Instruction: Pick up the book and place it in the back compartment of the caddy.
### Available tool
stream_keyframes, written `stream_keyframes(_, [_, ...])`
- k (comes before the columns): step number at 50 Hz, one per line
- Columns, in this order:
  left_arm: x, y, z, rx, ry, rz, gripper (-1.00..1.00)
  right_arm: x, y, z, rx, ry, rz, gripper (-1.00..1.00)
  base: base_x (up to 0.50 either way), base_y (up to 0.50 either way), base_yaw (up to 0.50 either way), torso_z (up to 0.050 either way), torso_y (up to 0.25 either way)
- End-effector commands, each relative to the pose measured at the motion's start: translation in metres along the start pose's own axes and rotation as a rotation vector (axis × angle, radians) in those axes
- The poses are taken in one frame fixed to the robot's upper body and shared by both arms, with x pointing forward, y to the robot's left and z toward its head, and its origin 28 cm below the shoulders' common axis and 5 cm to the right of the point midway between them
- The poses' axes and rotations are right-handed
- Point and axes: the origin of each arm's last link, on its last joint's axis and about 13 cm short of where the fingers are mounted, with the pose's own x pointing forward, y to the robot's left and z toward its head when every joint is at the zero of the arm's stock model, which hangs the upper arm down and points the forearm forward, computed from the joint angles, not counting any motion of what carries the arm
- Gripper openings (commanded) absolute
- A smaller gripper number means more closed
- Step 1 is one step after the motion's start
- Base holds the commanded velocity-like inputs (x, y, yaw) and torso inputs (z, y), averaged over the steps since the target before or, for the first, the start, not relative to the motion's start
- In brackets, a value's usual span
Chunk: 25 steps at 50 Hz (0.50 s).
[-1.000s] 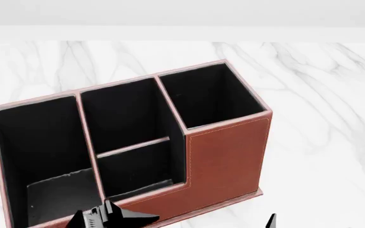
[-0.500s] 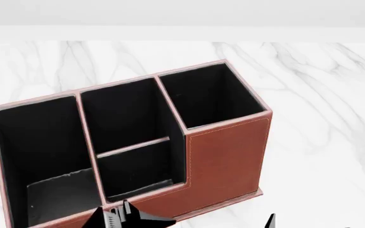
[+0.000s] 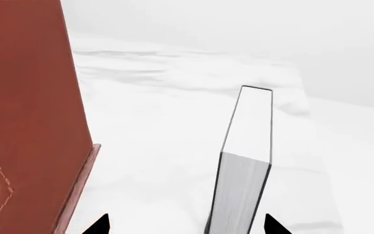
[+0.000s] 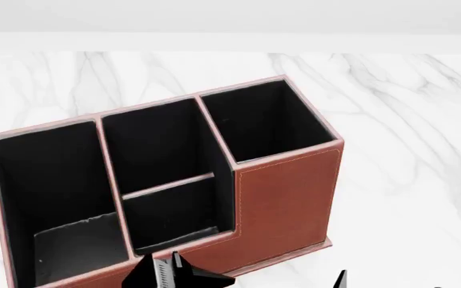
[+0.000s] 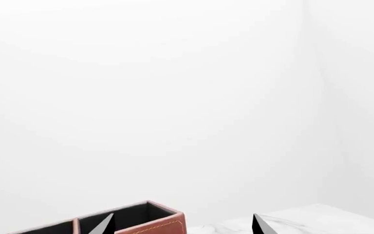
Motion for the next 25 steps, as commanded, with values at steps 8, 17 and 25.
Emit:
stream_keyframes(8, [0.016, -0.002, -0.004, -0.01, 0.026, -0.054, 1.0, 0.0, -0.001, 0.0, 0.005, -0.001, 0.001, 1.0, 0.0, 0.0, 0.0, 0.0, 0.0])
stream_keyframes(17, [0.019, -0.001, -0.005, -0.012, 0.035, -0.058, 1.0, 0.0, 0.0, 0.0, 0.004, 0.0, 0.003, 1.0, 0.0, 0.0, 0.0, 0.0, 0.0])
stream_keyframes(25, [0.023, -0.002, -0.001, 0.003, 0.046, -0.063, 1.0, -0.001, 0.0, 0.0, 0.006, 0.002, 0.009, 1.0, 0.0, 0.0, 0.0, 0.0, 0.0])
